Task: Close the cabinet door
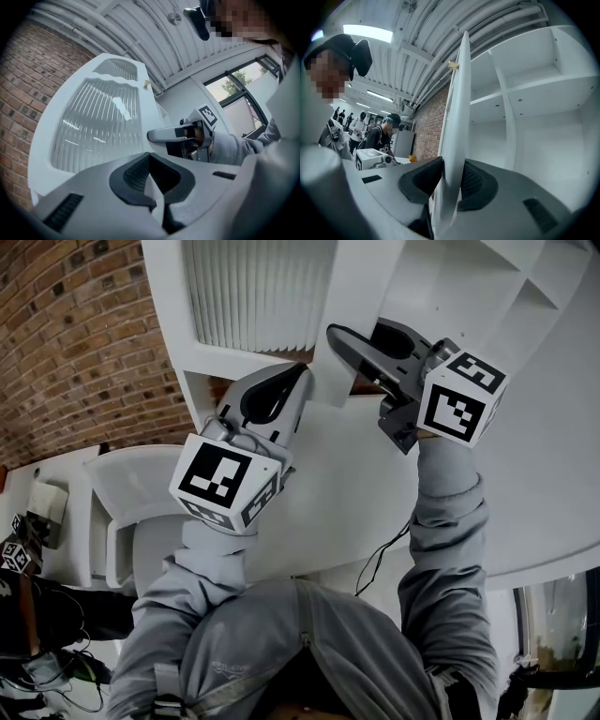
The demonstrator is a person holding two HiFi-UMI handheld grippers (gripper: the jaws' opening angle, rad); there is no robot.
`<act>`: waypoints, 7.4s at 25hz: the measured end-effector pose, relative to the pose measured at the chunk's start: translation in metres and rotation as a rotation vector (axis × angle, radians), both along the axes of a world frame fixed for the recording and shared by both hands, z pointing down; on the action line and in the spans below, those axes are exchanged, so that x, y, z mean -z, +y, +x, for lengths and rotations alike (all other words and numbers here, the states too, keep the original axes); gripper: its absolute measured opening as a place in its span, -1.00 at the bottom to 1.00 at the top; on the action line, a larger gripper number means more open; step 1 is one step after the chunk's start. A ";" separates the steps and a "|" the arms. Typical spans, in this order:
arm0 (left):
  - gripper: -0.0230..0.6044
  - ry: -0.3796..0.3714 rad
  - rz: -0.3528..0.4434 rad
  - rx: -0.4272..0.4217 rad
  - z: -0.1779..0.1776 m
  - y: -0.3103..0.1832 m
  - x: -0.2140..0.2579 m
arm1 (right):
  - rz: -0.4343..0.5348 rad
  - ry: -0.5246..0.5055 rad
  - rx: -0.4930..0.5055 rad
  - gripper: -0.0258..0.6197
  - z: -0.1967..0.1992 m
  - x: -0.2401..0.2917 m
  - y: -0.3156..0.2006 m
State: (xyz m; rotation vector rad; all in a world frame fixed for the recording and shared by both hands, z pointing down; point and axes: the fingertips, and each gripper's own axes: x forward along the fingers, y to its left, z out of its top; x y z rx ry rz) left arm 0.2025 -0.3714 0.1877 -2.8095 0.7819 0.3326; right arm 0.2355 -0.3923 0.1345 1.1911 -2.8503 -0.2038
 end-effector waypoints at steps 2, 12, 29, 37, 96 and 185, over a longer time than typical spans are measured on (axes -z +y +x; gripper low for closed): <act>-0.92 -0.005 -0.005 0.010 0.002 -0.006 -0.001 | -0.001 0.001 0.016 -0.59 0.000 0.001 -0.004; -0.92 -0.023 -0.024 0.069 0.017 -0.032 -0.010 | -0.003 0.004 0.088 -0.58 0.008 0.003 -0.021; -0.92 -0.023 -0.019 0.105 0.029 -0.070 -0.019 | -0.001 -0.022 0.164 -0.54 0.019 0.001 -0.057; -0.92 -0.020 -0.003 0.127 0.034 -0.080 -0.013 | 0.007 -0.023 0.167 -0.51 0.023 0.002 -0.066; -0.92 -0.083 -0.015 0.235 0.044 -0.128 -0.017 | 0.050 -0.084 -0.080 -0.39 0.069 -0.003 -0.115; -0.92 -0.099 -0.309 0.440 -0.257 0.095 -0.190 | 0.024 -0.079 -0.484 -0.84 -0.184 -0.222 0.135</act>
